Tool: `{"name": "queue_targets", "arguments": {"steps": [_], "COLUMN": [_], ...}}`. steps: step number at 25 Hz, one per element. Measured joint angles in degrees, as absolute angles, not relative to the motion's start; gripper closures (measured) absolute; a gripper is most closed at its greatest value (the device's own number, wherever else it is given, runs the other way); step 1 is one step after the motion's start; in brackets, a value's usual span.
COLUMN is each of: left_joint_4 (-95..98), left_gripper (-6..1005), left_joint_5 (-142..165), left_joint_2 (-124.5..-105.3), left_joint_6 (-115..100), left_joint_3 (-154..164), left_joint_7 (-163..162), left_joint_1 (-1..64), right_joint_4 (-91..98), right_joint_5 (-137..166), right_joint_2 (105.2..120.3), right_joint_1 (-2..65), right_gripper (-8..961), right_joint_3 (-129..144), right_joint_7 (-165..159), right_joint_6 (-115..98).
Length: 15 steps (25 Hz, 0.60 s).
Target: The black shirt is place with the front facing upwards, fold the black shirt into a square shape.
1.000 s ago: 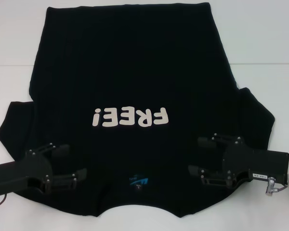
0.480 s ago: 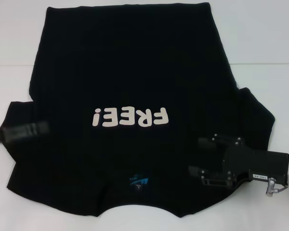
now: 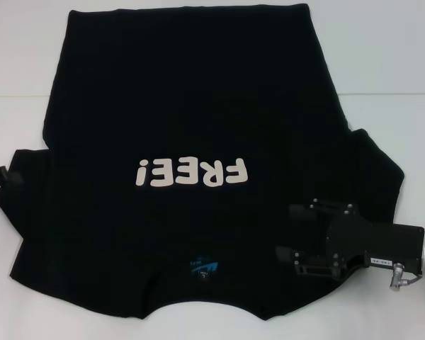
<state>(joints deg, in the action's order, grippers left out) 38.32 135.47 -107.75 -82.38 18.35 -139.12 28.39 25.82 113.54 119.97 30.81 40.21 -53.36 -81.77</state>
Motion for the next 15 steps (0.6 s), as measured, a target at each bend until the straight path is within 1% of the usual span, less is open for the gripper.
{"name": "queue_targets", "arguments": {"steps": [15], "left_joint_4": [33.89], "left_gripper": [79], "left_joint_5": [137.54], "left_joint_2": [-107.78], "left_joint_6": [-72.01], "left_joint_3": [19.78], "left_joint_7": [-139.77], "left_joint_1": [29.74], "right_joint_4": [25.14], "right_joint_5": [113.56], "right_joint_2": [119.97], "right_joint_1": [30.79], "right_gripper": [145], "right_joint_3": [40.43], "right_joint_7": [-53.35], "right_joint_6": [-81.92]}}
